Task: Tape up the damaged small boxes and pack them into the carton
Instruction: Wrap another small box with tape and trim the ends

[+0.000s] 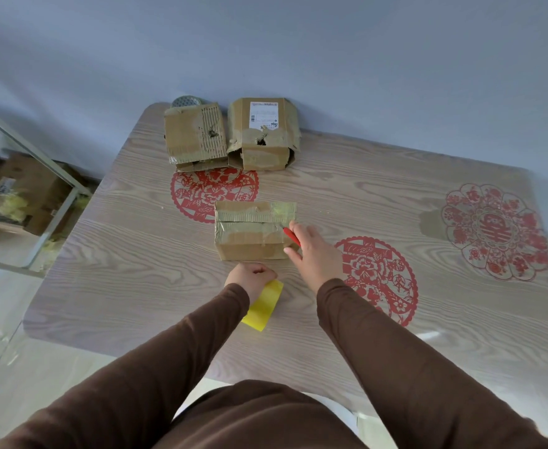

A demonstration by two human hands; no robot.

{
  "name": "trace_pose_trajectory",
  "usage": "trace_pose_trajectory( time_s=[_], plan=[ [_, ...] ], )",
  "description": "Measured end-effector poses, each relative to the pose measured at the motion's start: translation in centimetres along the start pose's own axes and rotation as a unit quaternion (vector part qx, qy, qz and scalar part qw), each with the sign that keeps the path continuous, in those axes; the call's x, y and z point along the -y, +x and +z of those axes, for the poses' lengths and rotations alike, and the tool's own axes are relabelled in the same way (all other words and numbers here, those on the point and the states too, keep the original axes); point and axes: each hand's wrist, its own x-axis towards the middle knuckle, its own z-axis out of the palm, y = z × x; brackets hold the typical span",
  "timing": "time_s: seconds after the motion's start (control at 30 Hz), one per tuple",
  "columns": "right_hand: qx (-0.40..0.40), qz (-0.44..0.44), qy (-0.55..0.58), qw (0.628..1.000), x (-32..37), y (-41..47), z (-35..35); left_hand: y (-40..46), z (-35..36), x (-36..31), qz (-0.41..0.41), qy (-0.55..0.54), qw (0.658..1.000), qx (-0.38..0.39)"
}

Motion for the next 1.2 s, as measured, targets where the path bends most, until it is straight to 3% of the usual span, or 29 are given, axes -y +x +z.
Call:
trace_pose_trajectory(
  time_s=[0.33, 0.43, 0.5, 0.6, 0.7, 0.83, 1.0, 1.07, 1.2],
  plan=[
    [-0.044, 0.008, -0.018, 0.999, 0.7, 0.5, 0.6, -2.0, -1.0, 0.0, 0.044, 0.001, 0.999, 0.019],
    [-0.064, 0.032, 0.05, 0.996, 0.6, -0.7, 0.0, -2.5, -1.6, 0.3, 0.056, -0.036, 0.998, -0.001],
    [-0.093, 0.079, 0.162, 0.979, 0.5, -2.1, -1.1, -2.9, -2.1, 0.2, 0.053, -0.088, 0.995, -0.011],
    [-0.03, 0.165, 0.332, 0.928, 1.2, -5.2, -2.3, -3.7, -2.4, -0.8, 0.035, -0.157, 0.987, -0.017],
    [0.099, 0.114, 0.431, 0.89, 3.9, -9.4, -2.8, -4.4, -1.8, -2.1, 0.029, -0.207, 0.978, -0.003],
    [0.104, 0.121, 0.515, 0.842, 6.2, -11.4, -3.4, -4.4, -1.1, -3.0, 0.059, -0.187, 0.98, -0.027],
    [0.089, 0.128, 0.496, 0.854, 6.9, -11.5, -4.8, -3.7, -1.4, -4.2, 0.121, -0.1, 0.986, -0.056],
    [0.083, 0.125, 0.482, 0.863, 6.7, -11.3, -5.4, -3.6, -1.6, -5.9, 0.123, -0.133, 0.982, -0.047],
    [0.088, 0.154, 0.514, 0.839, 6.7, -12.7, -4.9, -1.1, -3.2, -9.5, 0.1, -0.206, 0.973, -0.037]
  ],
)
